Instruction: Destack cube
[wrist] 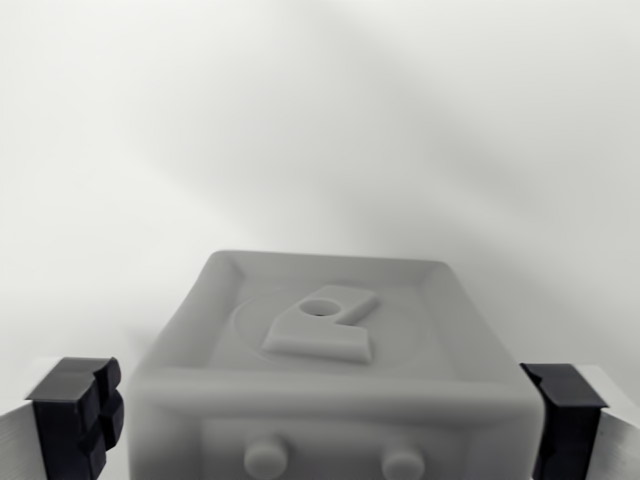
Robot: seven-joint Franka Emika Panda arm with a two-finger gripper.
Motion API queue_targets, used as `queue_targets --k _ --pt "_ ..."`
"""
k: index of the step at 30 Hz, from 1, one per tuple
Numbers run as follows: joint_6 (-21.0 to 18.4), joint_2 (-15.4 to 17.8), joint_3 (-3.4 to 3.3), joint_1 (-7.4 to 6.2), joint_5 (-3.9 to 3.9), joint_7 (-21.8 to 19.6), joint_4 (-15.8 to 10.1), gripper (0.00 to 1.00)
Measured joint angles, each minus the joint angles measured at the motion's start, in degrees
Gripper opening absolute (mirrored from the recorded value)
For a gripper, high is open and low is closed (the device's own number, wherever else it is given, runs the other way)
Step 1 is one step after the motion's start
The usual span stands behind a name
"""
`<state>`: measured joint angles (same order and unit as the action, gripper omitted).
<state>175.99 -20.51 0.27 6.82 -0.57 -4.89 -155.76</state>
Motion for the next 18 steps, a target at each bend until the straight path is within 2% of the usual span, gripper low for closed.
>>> queue_targets --k 18 --pt "-0.3 0.4 0.0 0.0 0.0 0.0 -0.1 1.0"
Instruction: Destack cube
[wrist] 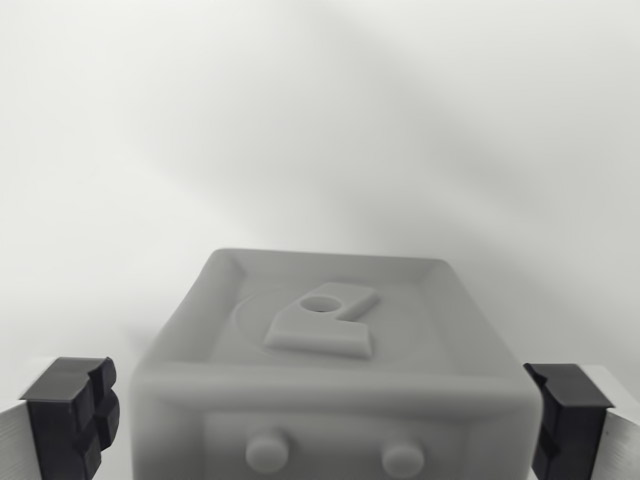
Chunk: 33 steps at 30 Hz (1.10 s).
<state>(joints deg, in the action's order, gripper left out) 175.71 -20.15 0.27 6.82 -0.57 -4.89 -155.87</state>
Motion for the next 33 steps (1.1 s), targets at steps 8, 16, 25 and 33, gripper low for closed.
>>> queue_targets --k 8,16,25,33 --pt "-2.1 3.0 0.0 0.0 0.0 0.0 -0.7 1.0" --pt "-5.4 7.5 0.06 0.02 0.04 0.1 -1.8 1.0" --pt "-10.9 14.2 0.11 0.04 0.25 0.2 -2.9 1.0" --pt "-16.6 20.5 0.11 0.03 0.39 0.3 -3.3 1.0"
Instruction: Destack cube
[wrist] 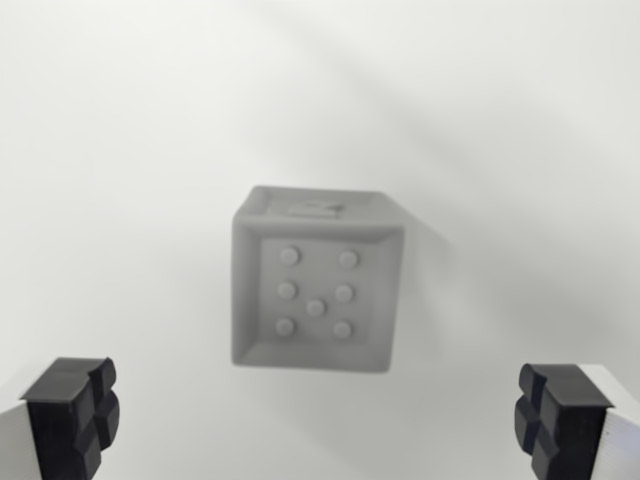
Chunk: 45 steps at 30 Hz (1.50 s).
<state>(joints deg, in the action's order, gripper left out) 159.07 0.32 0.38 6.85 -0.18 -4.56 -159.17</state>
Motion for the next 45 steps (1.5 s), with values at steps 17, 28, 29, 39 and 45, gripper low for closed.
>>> queue_targets --k 17,28,29,39,45 --pt "-14.0 13.3 0.0 -0.01 0.09 0.1 0.7 1.0" --pt "-22.3 19.6 0.0 -0.01 0.1 0.1 2.8 1.0" --pt "-23.1 20.1 0.0 -0.01 0.1 0.1 3.1 1.0" --pt "-29.7 24.0 0.0 -0.01 0.11 0.1 5.7 1.0" --pt "-32.8 25.6 0.0 -0.02 0.11 0.1 7.2 1.0"
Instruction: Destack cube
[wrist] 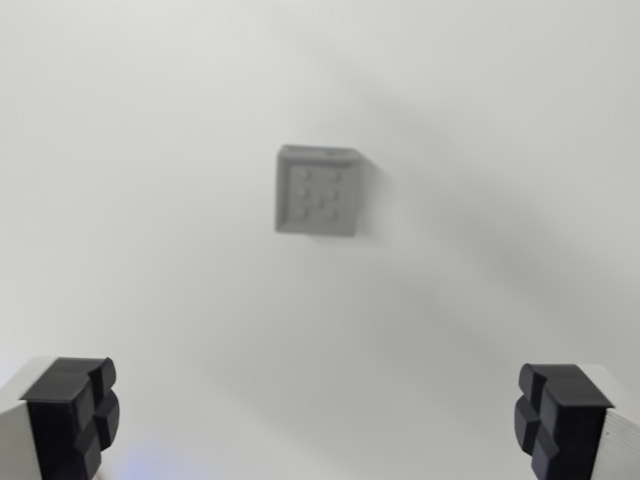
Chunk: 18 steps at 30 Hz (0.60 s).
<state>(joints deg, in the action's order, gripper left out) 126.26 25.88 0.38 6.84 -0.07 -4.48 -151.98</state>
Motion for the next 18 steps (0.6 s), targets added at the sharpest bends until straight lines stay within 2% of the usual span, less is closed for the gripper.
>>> queue_targets --k 9,18 --pt "-3.4 1.5 0.0 0.0 0.0 0.0 1.9 1.0" --pt "-4.6 1.9 0.0 0.0 0.0 0.0 2.6 1.0"
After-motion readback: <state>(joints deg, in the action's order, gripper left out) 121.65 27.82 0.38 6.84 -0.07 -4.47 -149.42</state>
